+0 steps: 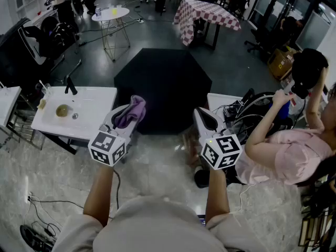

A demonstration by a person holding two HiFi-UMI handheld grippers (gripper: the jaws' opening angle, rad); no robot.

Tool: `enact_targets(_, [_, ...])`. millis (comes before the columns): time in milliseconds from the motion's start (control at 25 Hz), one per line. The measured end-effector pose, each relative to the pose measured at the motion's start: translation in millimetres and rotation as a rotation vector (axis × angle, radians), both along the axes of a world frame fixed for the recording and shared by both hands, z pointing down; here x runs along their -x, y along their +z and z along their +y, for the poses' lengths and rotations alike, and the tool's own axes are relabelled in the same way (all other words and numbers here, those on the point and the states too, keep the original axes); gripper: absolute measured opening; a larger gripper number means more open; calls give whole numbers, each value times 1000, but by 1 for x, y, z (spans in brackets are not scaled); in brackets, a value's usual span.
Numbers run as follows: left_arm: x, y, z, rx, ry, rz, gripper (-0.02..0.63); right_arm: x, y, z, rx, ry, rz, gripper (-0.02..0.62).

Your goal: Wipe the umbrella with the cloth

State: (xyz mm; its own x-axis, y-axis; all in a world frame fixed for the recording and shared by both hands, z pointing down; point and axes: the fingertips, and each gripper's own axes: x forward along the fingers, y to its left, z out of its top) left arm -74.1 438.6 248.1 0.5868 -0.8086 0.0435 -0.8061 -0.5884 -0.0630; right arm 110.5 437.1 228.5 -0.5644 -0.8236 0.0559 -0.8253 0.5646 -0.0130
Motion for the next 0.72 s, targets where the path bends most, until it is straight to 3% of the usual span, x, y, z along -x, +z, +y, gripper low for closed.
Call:
enact_targets(400, [-3, 0, 3, 14, -1, 2, 130, 4, -1, 5, -3, -42, -8, 3])
enact_targets(720, [-23, 2, 17, 15, -31, -16, 130, -21, 1, 16, 14, -83, -43, 3])
